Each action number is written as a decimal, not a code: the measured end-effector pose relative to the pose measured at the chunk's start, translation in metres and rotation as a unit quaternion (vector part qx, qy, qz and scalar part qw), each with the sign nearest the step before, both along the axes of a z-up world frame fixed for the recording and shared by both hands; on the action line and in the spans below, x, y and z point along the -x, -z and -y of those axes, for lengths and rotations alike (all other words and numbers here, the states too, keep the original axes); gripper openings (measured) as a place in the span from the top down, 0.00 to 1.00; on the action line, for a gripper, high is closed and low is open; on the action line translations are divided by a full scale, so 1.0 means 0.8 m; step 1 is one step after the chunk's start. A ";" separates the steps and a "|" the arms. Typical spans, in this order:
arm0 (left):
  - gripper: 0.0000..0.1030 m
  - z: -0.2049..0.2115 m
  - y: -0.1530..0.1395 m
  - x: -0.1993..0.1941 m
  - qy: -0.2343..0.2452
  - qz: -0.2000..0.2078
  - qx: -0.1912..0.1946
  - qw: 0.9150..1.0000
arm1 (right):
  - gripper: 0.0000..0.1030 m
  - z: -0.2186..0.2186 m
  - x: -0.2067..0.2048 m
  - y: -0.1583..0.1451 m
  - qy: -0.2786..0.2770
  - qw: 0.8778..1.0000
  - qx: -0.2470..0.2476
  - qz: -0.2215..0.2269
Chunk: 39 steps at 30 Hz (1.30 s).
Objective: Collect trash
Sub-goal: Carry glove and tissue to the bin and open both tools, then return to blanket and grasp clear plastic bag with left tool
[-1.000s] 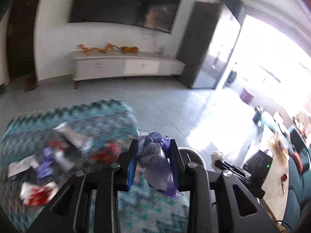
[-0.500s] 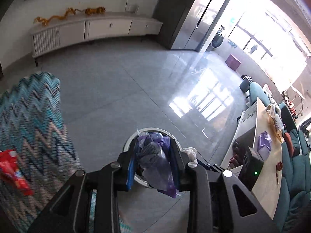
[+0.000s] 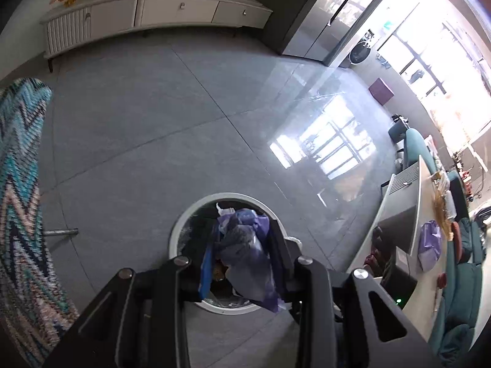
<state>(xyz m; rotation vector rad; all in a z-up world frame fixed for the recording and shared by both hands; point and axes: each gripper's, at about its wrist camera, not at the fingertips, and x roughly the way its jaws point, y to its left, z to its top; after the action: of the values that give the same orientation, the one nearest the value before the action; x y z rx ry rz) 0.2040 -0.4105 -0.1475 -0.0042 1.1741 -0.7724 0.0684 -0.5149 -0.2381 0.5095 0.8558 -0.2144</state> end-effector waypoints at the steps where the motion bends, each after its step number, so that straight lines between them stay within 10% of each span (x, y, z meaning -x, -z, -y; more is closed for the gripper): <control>1: 0.57 -0.001 0.005 0.000 0.000 -0.009 0.004 1.000 | 0.73 0.000 -0.001 0.002 0.001 1.000 0.001 -0.003; 9: 0.45 -0.034 0.007 -0.010 -0.009 -0.026 0.024 0.999 | 0.52 0.000 0.002 0.014 0.014 1.000 0.004 -0.019; 17: 0.45 -0.088 -0.037 0.007 -0.042 0.032 0.053 0.997 | 0.52 -0.017 0.016 -0.007 0.024 1.000 -0.018 0.008; 39: 0.45 -0.355 -0.209 0.131 -0.111 0.179 0.075 0.975 | 0.47 -0.184 0.082 -0.229 -0.051 0.982 0.022 0.181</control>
<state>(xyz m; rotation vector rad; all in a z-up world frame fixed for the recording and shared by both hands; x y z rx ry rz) 0.0992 -0.1265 0.0197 -0.1151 0.7556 -0.6296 0.0031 -0.3680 -0.0546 0.4442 0.5189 -0.0435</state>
